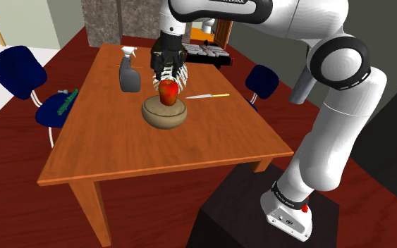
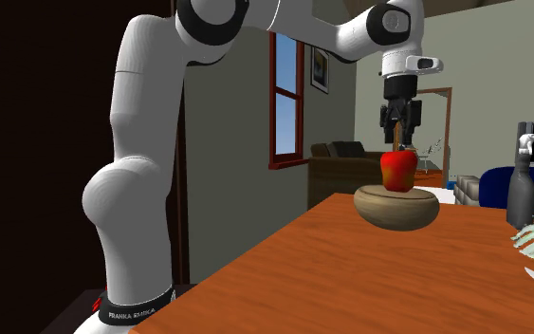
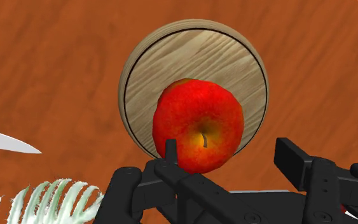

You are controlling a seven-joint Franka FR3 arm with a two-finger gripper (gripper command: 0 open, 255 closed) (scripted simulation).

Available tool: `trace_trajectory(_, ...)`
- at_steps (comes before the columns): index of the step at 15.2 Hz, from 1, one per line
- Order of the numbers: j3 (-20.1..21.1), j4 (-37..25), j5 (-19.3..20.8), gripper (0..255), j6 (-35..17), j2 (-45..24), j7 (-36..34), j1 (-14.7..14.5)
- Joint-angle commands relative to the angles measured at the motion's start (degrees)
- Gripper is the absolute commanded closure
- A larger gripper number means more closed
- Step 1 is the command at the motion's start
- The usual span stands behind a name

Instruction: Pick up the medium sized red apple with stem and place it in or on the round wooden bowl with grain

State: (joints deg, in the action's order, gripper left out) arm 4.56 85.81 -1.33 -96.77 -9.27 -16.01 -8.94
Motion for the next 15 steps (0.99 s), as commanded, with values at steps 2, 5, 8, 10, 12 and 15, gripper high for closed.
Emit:
trace_trajectory(2, 0.0, 0.0, 0.0, 0, 0.0, 0.0, 0.0, 0.0)
trace_trajectory(5, 0.0, -4.9, 0.1, 0, 4.1, -0.7, -0.1, 0.0)
trace_trajectory(8, 0.0, -9.8, 0.1, 0, 8.1, -1.8, -0.1, 0.0)
trace_trajectory(10, 0.0, -9.8, 0.1, 0, 8.1, -1.8, -0.1, 0.0)
trace_trajectory(12, 0.0, -9.8, 0.1, 0, 8.1, -1.8, -0.1, 0.0)
trace_trajectory(15, 0.0, -9.8, 0.1, 0, 8.0, -1.8, -0.1, 0.0)
